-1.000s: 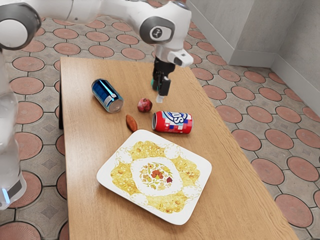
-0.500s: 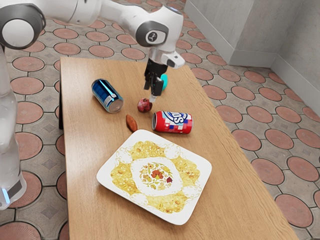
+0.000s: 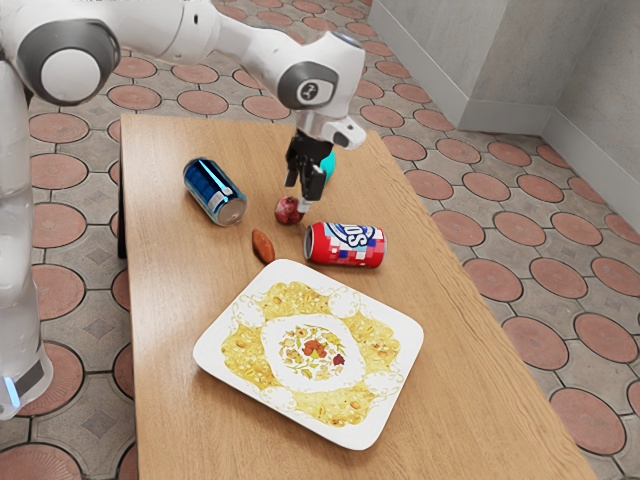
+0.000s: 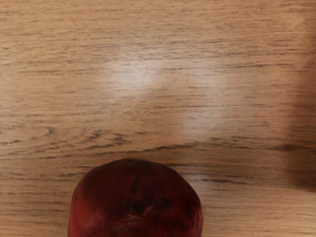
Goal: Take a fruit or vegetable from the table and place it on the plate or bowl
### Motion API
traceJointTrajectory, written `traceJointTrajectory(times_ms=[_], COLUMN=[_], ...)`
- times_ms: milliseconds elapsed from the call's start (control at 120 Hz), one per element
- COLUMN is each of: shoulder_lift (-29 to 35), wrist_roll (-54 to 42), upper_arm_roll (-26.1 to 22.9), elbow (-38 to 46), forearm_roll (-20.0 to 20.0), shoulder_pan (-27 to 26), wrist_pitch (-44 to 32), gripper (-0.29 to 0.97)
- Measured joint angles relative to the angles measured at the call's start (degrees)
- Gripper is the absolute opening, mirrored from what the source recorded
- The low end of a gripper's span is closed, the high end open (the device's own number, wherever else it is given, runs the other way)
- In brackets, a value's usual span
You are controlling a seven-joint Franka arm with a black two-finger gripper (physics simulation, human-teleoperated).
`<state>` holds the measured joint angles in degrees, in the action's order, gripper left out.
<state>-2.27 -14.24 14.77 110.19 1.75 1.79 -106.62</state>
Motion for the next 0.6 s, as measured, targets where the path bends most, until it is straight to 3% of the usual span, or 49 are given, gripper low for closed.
traceJointTrajectory(times_ms=[600], shoulder_lift=[-3.4], wrist_roll=[0.2], upper_arm_roll=[0.1], elbow=[-0.1], forearm_roll=[0.2], shoulder_pan=[0.0], wrist_pitch=[-3.0], gripper=[0.68])
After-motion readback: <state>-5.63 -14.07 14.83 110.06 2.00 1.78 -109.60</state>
